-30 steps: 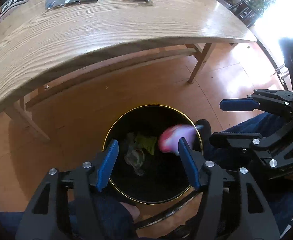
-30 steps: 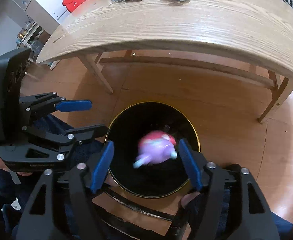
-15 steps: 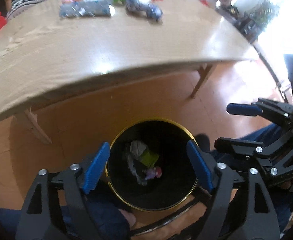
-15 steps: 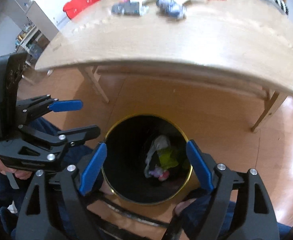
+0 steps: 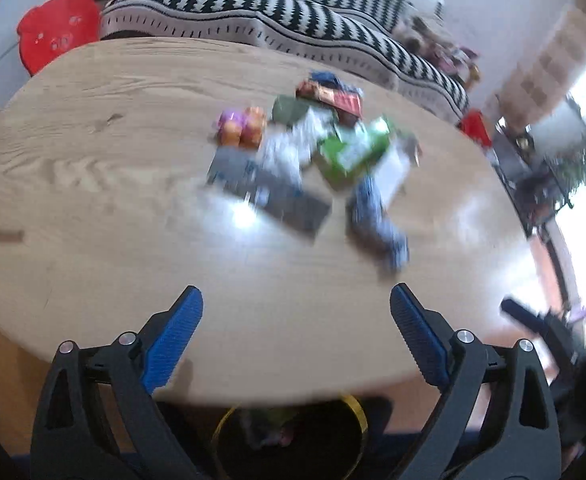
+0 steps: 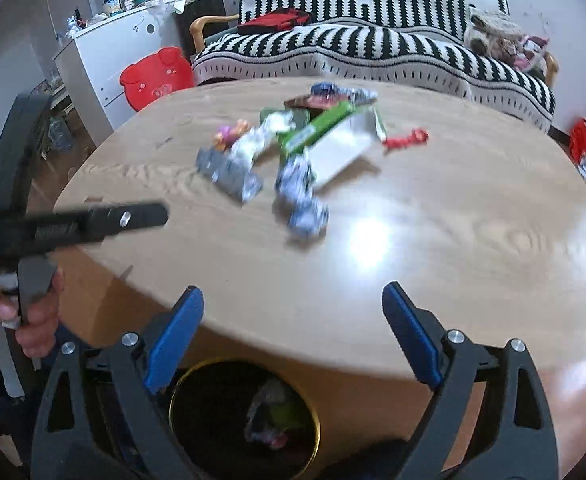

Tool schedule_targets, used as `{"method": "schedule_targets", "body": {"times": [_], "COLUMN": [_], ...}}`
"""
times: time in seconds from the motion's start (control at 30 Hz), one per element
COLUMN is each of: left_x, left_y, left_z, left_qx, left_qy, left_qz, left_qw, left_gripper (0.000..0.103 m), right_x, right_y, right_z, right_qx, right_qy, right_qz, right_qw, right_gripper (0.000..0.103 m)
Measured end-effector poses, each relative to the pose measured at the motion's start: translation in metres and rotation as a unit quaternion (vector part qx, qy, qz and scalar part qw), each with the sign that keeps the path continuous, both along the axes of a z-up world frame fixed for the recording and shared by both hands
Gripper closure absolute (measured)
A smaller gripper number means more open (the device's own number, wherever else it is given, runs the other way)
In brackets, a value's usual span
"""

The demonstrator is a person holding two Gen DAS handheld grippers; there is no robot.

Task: Collect trash
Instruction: 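Grasp the blister pack with the left tool while the right tool grasps crumpled foil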

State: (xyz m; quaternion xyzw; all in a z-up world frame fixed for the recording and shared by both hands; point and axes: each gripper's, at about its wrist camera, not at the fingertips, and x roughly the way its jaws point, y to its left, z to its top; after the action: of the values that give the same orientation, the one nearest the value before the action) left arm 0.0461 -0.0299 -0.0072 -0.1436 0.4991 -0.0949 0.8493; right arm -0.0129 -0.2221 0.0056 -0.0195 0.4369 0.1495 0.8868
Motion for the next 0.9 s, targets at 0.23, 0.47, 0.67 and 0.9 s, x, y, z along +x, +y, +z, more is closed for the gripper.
{"method": "schedule_targets", "body": {"times": [0.23,0.47,0.67,0.9], "left_x": [0.071,0.085,0.072,0.077], "left_y": [-0.012,-0.017,0.017,0.026], "left_z": [-0.027,-0.049,-0.056,-0.057], "left_qx": [0.024,0.094,0.123,0.093], "left_qy": [0.031,0.034,0.031,0.028], "left_qz": [0.071,0.058,0.02,0.022], "left_qw": [0.9967,0.9933,0.9917,0.9951], "left_gripper": [0.011,0.011,0.01,0.011], "right_x": [0.053,0.08,0.085,0.103], "right_y": [0.006,0.006,0.01,0.027], "right_z": [-0.023,-0.051,-0.057,-0.069], "right_qx": [-0.01,-0.025,-0.032,-0.034], "right_qy": [-0.004,0.024,0.031,0.054], "right_qz": [0.0,-0.004,0.006,0.012], "right_qw": [1.0,0.999,0.999,0.998], "right_gripper": [0.015,0.015,0.015,0.017]}}
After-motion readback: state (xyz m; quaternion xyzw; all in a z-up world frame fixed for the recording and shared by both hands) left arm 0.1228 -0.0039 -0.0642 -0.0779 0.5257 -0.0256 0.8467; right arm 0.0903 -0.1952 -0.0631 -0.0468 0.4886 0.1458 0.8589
